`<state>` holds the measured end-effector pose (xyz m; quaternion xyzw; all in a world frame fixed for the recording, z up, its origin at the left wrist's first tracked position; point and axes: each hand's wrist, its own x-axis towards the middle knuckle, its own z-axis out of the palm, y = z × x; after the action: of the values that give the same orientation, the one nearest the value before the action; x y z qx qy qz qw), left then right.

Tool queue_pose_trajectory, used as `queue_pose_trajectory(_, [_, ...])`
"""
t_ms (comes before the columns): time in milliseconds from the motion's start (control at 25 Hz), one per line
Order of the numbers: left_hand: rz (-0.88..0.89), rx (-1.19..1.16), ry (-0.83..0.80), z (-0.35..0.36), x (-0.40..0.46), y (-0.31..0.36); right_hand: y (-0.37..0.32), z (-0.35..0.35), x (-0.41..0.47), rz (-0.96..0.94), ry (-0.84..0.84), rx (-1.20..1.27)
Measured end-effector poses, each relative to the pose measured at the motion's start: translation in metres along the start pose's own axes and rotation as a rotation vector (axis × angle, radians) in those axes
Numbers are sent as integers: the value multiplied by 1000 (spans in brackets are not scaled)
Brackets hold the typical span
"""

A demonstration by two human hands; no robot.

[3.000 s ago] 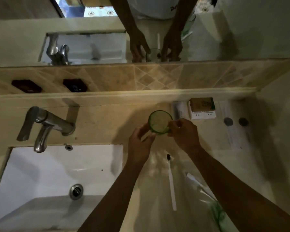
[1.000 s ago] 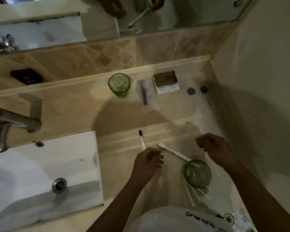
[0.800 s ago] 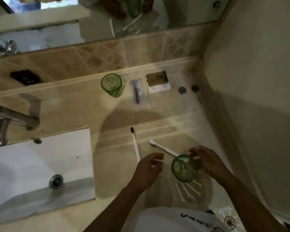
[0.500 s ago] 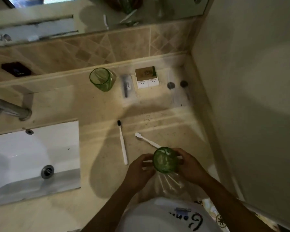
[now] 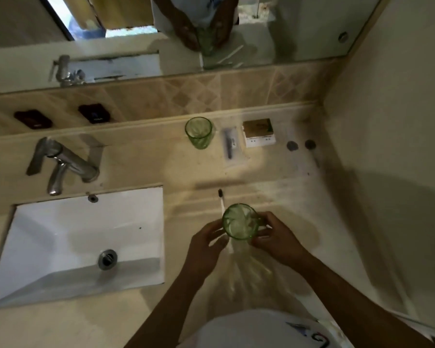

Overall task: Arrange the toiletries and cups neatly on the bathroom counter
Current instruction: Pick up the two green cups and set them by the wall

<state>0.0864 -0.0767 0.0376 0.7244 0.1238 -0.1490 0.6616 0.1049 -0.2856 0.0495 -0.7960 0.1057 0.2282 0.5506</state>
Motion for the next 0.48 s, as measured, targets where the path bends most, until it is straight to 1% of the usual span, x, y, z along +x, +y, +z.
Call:
queue_pose_trajectory(120, [-26,-87,91,-54,15,5,-34,50,24,-42,17,61])
queue_pose_trajectory(280, [-31,-109,139,-114,37,15,-70,100,55,-94,39,83])
queue_pose_trajectory(400, [7,-146,155,-140,58,22,-90,127,83,-106,69,111])
queue_pose_trajectory(480, [4,-213,181,-147,78,27,-102,138,105,-102,85,136])
